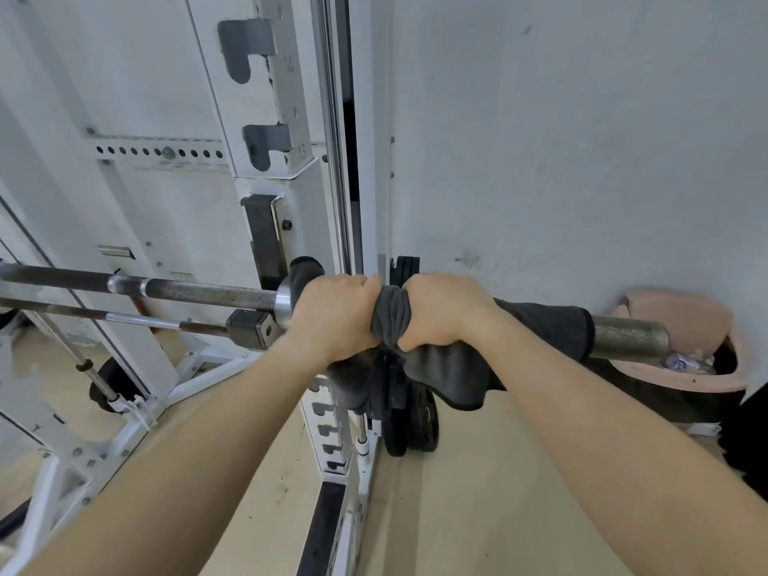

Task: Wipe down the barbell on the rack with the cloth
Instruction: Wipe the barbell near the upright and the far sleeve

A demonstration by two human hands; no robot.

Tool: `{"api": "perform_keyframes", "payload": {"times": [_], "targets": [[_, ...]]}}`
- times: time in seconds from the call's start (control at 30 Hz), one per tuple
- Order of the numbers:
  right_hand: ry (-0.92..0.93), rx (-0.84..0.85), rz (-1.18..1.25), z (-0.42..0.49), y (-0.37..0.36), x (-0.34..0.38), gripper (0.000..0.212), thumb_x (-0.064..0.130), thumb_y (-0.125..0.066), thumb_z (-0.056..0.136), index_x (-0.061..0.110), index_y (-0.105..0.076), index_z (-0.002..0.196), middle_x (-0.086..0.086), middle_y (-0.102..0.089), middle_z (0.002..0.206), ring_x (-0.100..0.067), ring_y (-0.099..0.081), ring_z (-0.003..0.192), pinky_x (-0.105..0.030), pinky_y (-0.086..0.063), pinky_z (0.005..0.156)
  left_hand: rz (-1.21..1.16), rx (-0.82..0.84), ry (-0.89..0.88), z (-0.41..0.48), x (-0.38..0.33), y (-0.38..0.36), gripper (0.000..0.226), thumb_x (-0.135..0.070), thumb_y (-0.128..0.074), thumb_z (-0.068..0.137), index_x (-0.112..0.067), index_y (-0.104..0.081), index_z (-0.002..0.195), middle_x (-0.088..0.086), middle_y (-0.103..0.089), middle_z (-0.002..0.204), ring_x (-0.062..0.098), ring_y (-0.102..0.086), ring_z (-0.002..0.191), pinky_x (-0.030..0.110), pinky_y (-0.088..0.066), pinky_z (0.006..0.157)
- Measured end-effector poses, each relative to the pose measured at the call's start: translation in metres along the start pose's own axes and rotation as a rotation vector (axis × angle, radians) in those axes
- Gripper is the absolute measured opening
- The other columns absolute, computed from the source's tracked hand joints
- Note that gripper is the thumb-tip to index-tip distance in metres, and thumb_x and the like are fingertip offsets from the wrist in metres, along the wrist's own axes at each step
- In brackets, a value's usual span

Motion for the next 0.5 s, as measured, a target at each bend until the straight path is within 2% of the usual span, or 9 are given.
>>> {"api": "perform_keyframes", "payload": {"times": [0.1,0.17,0.2,0.27,0.33,0.4,0.43,0.5], "targets": [[0.043,-0.483,-0.345,-0.021,0.001,0.017,0.029,0.035,-0.074,0.076,0.017,-0.054,0.086,0.000,-0.059,0.072,-0.022,-0.059,0.061,-0.031,-0.041,0.051,-0.078,0.381,-0.008,0.014,0.006,-0.013,0.040,-0.058,-0.064,0.071,-0.025,-0.055,0.091,-0.006,-0.063,0.075,0.020,-0.061,0.067,0.030,-0.042,0.054],[0.046,-0.659,-0.430,-0.033,-0.002,0.025,0.027,0.027,-0.077,0.076,0.014,-0.057,0.089,-0.003,-0.060,0.070,-0.023,-0.057,0.057,-0.031,-0.038,0.050,-0.106,0.498,-0.020,0.018,0.003,-0.013,0.039,-0.055,-0.067,0.068,-0.026,-0.059,0.093,-0.006,-0.063,0.077,0.020,-0.061,0.067,0.029,-0.040,0.054],[0.049,-0.638,-0.406,-0.031,0.001,0.024,0.026,0.028,-0.076,0.076,0.015,-0.057,0.089,-0.002,-0.060,0.071,-0.022,-0.055,0.056,-0.030,-0.035,0.050,-0.104,0.495,-0.017,0.019,0.003,-0.012,0.038,-0.053,-0.067,0.070,-0.025,-0.060,0.093,-0.006,-0.062,0.076,0.020,-0.059,0.067,0.029,-0.039,0.054],[0.048,-0.402,-0.234,-0.017,0.005,0.018,0.025,0.036,-0.069,0.079,0.018,-0.053,0.088,0.003,-0.060,0.075,-0.019,-0.053,0.060,-0.029,-0.036,0.053,-0.047,0.365,-0.003,0.013,0.003,-0.008,0.036,-0.054,-0.063,0.077,-0.023,-0.056,0.093,-0.006,-0.060,0.075,0.020,-0.057,0.065,0.030,-0.037,0.055],[0.040,-0.066,-0.043,-0.001,0.001,0.012,0.030,0.041,-0.070,0.074,0.019,-0.051,0.082,0.005,-0.061,0.076,-0.015,-0.057,0.064,-0.029,-0.042,0.053,0.017,0.041,-0.024,0.002,-0.005,0.004,0.030,-0.046,-0.065,0.081,-0.019,-0.055,0.088,-0.003,-0.059,0.072,0.021,-0.057,0.061,0.030,-0.033,0.053],[0.025,0.117,0.040,0.005,-0.003,0.013,0.035,0.042,-0.075,0.068,0.022,-0.049,0.078,0.003,-0.060,0.076,-0.016,-0.060,0.067,-0.030,-0.044,0.053,0.037,-0.186,-0.025,-0.010,-0.010,0.012,0.022,-0.031,-0.070,0.078,-0.015,-0.055,0.080,0.001,-0.057,0.066,0.023,-0.056,0.057,0.031,-0.033,0.051],[0.022,0.102,0.039,0.006,-0.003,0.012,0.036,0.044,-0.076,0.068,0.023,-0.049,0.079,0.003,-0.060,0.076,-0.016,-0.060,0.068,-0.030,-0.045,0.054,0.024,-0.184,-0.022,-0.010,-0.009,0.011,0.022,-0.032,-0.070,0.077,-0.015,-0.055,0.079,0.001,-0.057,0.066,0.023,-0.056,0.057,0.032,-0.035,0.050],[0.005,-0.085,-0.061,0.003,0.000,0.012,0.034,0.048,-0.072,0.071,0.022,-0.054,0.084,0.005,-0.061,0.076,-0.019,-0.061,0.067,-0.031,-0.045,0.055,-0.019,-0.001,0.007,0.001,-0.003,0.005,0.032,-0.046,-0.065,0.078,-0.019,-0.052,0.086,-0.003,-0.058,0.071,0.021,-0.058,0.061,0.031,-0.038,0.050]]}}
Point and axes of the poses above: each hand's wrist, its own z-axis towards the middle knuckle, its own y-axis out of the back of the hand, x = y × z, the point moved 9 cm from there along z, towards the middle knuckle
